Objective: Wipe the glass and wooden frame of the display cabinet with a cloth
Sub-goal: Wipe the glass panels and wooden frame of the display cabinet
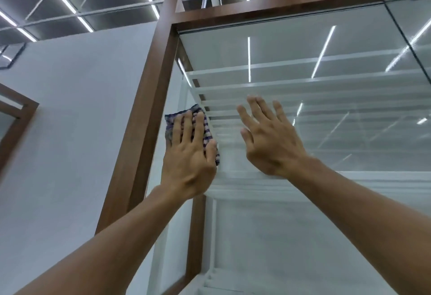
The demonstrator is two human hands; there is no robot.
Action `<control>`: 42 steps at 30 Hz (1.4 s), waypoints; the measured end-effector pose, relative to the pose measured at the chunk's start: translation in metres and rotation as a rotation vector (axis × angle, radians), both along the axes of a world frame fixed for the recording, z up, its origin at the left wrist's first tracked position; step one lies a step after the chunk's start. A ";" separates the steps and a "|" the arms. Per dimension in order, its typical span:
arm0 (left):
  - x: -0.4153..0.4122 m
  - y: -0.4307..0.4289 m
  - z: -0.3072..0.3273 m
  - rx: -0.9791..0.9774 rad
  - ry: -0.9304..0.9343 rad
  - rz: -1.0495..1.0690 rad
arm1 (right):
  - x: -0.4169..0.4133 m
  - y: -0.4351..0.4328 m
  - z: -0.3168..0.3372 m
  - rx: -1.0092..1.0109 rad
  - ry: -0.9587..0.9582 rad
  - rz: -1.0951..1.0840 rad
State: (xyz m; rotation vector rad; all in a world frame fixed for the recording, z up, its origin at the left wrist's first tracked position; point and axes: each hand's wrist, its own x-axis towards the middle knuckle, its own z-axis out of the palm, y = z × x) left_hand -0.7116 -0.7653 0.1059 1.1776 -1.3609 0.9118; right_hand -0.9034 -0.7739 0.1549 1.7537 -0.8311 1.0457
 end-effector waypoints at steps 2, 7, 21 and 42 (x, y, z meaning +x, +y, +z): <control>-0.036 0.001 0.014 0.007 -0.135 -0.026 | -0.008 -0.001 -0.003 -0.015 -0.006 0.003; -0.095 -0.002 0.023 0.033 -0.387 -0.013 | -0.067 -0.008 -0.006 -0.034 -0.156 -0.014; -0.222 -0.008 0.029 0.040 -0.465 -0.032 | -0.251 -0.001 -0.026 0.012 -0.245 -0.261; -0.214 -0.011 0.008 -0.017 -0.495 0.047 | -0.187 -0.011 -0.046 0.011 -0.248 0.000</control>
